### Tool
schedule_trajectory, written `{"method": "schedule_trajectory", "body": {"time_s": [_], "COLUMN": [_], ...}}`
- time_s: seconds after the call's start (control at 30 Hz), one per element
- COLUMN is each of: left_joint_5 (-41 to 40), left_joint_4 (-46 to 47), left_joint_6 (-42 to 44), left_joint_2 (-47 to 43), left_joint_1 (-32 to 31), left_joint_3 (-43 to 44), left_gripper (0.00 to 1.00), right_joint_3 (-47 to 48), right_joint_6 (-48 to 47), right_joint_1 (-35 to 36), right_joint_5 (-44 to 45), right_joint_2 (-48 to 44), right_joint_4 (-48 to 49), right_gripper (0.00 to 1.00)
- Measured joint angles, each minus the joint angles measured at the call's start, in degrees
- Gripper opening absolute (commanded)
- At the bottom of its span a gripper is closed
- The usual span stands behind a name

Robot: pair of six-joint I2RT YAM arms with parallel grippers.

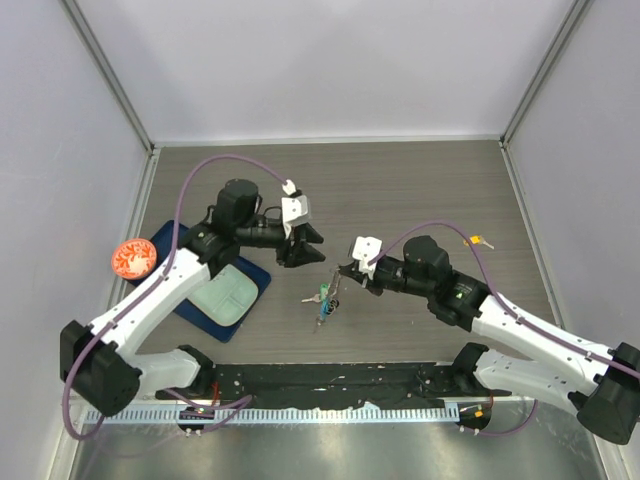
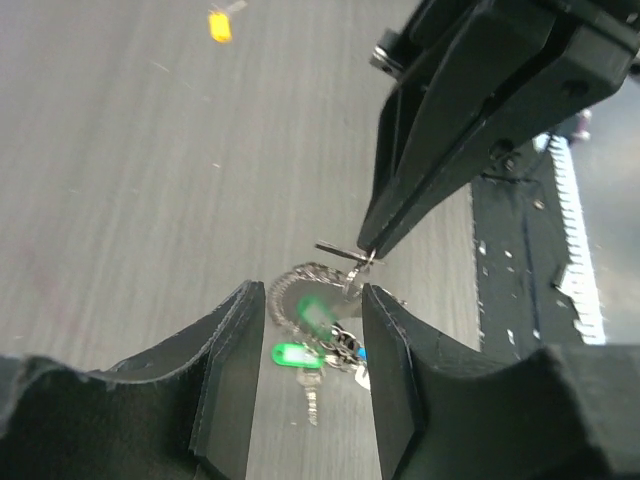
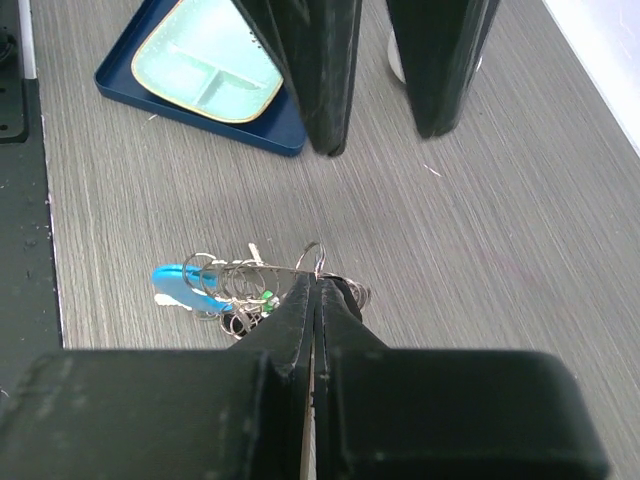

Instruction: Put the keys on the keyring

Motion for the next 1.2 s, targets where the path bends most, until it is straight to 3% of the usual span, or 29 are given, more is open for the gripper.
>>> {"method": "schedule_trajectory", "body": {"time_s": [0.17,0.33,0.83,1.2], "left_joint_5": [7.10,10.54,7.23,7.04], "left_joint_4": [-11.80,-15.87,-11.08,-8.61], "left_joint_6": [7.74,10.10,7.63,5.22], "left_joint_2": [6.54,7.52,7.91,9.57], "left_joint_1": [0.28,-0.57,-2.03,-2.62], "left_joint_3": [4.72,4.72,2.75,2.32], "left_gripper": [0.40,0.38,0.39,0.30], "right_joint_3": [0.00,0.00,0.00,0.00], "right_joint_6": [-0.42,-0.52,-0.52,-0.50], "right_joint_1": [0.00,0.00,0.00,0.00], "right_joint_5": [-1.11,-2.08,-4.15,-4.92], "right_joint_2": [-0.63,-0.72,-0.74,-0.74], "right_joint_4": [-0.22,-0.24,-0.24,-0.09], "right_gripper": [0.01,0.01,0.01,0.01]}}
